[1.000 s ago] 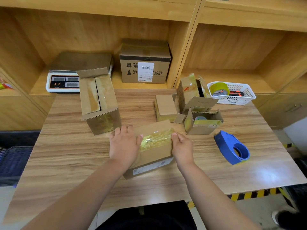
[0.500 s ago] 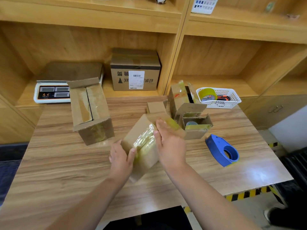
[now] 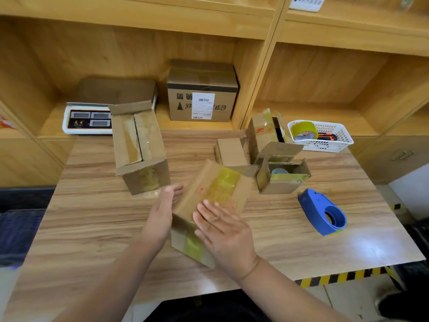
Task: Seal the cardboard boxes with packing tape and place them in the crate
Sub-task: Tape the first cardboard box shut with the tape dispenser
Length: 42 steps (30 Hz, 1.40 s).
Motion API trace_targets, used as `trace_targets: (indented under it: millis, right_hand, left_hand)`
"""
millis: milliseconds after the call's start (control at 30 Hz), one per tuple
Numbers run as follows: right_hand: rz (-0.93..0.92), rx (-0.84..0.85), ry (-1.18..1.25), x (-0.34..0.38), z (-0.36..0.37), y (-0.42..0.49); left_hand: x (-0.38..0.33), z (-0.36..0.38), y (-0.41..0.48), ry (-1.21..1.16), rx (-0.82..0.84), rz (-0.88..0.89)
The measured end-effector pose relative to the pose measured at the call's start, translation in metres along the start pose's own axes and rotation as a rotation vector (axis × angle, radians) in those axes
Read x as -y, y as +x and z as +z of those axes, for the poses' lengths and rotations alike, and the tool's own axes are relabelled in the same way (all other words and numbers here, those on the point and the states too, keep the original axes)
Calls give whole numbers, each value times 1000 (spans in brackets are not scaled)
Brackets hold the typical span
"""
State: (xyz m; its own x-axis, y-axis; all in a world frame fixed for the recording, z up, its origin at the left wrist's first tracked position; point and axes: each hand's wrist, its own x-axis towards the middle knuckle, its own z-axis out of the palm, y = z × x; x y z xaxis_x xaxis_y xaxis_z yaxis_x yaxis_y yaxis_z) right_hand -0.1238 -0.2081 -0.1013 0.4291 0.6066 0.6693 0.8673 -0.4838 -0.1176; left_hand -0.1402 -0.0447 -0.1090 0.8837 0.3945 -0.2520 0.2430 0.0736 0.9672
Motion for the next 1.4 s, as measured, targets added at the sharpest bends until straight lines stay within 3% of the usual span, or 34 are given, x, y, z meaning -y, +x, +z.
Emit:
trace_targets:
  millis: [67, 167, 267, 333, 433, 533, 733, 867, 1133, 1400]
  right_hand:
    - [-38, 54, 38, 0, -3, -8]
    - [-4, 158, 190, -2, -11, -17]
    - [257, 273, 319, -11, -22, -15]
    - [487, 445, 210, -23, -26, -8]
    - [623, 612, 52, -38, -27, 2]
    - [697, 678, 67, -43, -22, 9]
    - [743, 608, 259, -56, -19, 13]
    - [763, 518, 234, -60, -13, 20]
    - [817, 411, 255, -68, -5, 21]
    - [905, 320, 311, -75, 2, 23]
  left_hand:
    - [-9, -3, 5, -17, 59, 9]
    - [-17, -7, 11, 143, 184, 65]
    - [-32, -10, 14, 343, 300, 68]
    - [-39, -10, 16, 567, 401, 197]
    - [-42, -6, 18, 895, 613, 363]
    - [-37, -2, 19, 1079, 748, 400]
    - [-34, 2, 24, 1131, 735, 409]
    - [-42, 8, 37, 1224, 750, 401]
    - [-62, 23, 67, 1418, 755, 545]
    - [-63, 35, 83, 1235, 754, 488]
